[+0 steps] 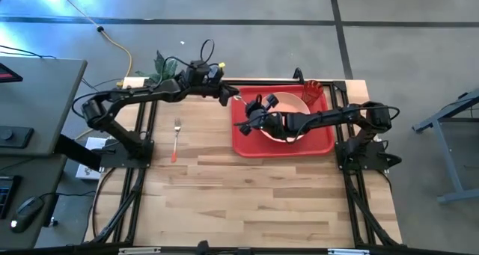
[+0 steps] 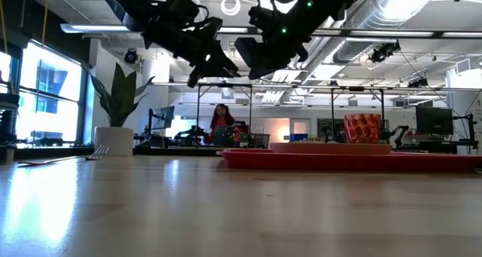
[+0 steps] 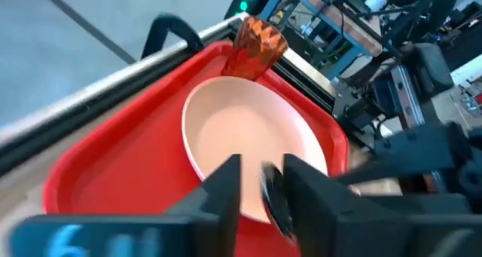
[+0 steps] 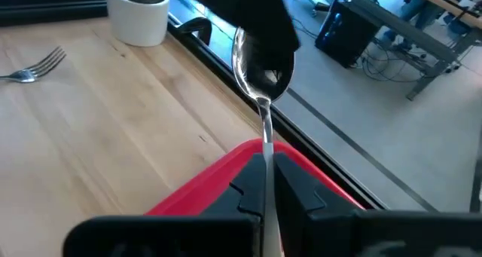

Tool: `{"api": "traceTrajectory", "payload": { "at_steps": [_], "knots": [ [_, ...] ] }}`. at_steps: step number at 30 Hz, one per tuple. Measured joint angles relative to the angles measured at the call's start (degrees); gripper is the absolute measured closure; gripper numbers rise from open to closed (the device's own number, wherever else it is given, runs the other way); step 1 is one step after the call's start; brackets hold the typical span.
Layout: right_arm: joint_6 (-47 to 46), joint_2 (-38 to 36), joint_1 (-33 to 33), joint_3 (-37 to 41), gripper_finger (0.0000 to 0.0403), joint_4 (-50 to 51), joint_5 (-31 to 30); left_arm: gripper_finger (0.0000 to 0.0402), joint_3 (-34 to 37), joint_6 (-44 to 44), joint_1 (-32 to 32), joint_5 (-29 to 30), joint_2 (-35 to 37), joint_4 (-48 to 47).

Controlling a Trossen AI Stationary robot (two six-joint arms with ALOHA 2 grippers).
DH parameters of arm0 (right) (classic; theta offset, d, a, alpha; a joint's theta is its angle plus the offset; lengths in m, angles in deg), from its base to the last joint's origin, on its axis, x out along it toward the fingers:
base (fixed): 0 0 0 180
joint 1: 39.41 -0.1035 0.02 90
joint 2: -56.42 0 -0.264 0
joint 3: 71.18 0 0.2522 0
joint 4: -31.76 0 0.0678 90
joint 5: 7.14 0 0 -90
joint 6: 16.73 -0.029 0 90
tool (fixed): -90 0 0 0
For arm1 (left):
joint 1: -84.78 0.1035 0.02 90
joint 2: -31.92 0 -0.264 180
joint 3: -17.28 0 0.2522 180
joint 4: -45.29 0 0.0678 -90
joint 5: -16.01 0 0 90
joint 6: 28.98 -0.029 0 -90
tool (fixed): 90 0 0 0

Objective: Pick and place plate/cup/fork/spoon on tray
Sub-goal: Put the orange spoon on the red tray to the left of the light pink plate

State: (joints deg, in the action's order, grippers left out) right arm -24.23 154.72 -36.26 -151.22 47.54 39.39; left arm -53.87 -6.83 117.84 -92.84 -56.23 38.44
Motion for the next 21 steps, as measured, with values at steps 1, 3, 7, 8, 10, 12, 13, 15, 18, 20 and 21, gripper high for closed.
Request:
{"api": "traceTrajectory", "payload": {
  "at_steps": [1,3,7,8,10,12,13,15,18,20,21],
  "knots": [
    [0.04,0.00,-0.01,0.00,0.0401,-0.07,-0.04,0.0339,0.00,-0.59,0.19,0.01,-0.19,0.83],
    [0.05,0.00,-0.01,0.00,0.0400,-0.05,-0.65,0.0380,-0.01,-1.79,0.77,-0.58,-0.49,1.80],
    [0.27,0.00,0.00,0.00,0.0400,-0.01,-1.90,0.0391,-0.09,-3.20,1.98,-2.50,-1.27,2.00],
    [0.30,0.00,0.18,0.00,0.0400,-0.18,-2.59,0.0394,-0.11,-3.22,2.26,-3.30,-1.25,2.10],
    [0.33,0.00,0.65,0.00,0.0400,-0.57,-3.05,0.0396,-0.15,-3.20,2.55,-3.58,-1.19,2.34],
    [0.46,0.00,1.44,0.00,0.0400,-1.24,-3.00,0.0392,-0.15,-3.21,2.98,-2.78,-1.12,2.91],
    [0.48,0.00,1.83,-0.07,0.0400,-1.66,-3.06,0.0386,-0.15,-3.23,3.14,-2.28,-1.12,3.71],
    [0.89,-0.02,2.58,-0.13,0.0400,-1.91,-3.97,0.0370,-0.10,-2.45,3.52,0.12,-1.08,5.47],
    [2.02,-0.03,3.41,-0.11,0.0400,-3.43,-5.54,0.0341,-0.03,-1.61,4.16,2.15,-1.09,9.93],
    [3.13,-0.07,3.85,-0.11,0.0400,-4.67,-6.10,0.0324,-0.02,-1.40,4.26,2.25,-1.08,12.77],
    [3.77,-0.07,4.06,-0.11,0.0400,-5.22,-6.05,0.0315,-0.02,-1.43,4.26,2.27,-1.08,13.49]
  ]
}}
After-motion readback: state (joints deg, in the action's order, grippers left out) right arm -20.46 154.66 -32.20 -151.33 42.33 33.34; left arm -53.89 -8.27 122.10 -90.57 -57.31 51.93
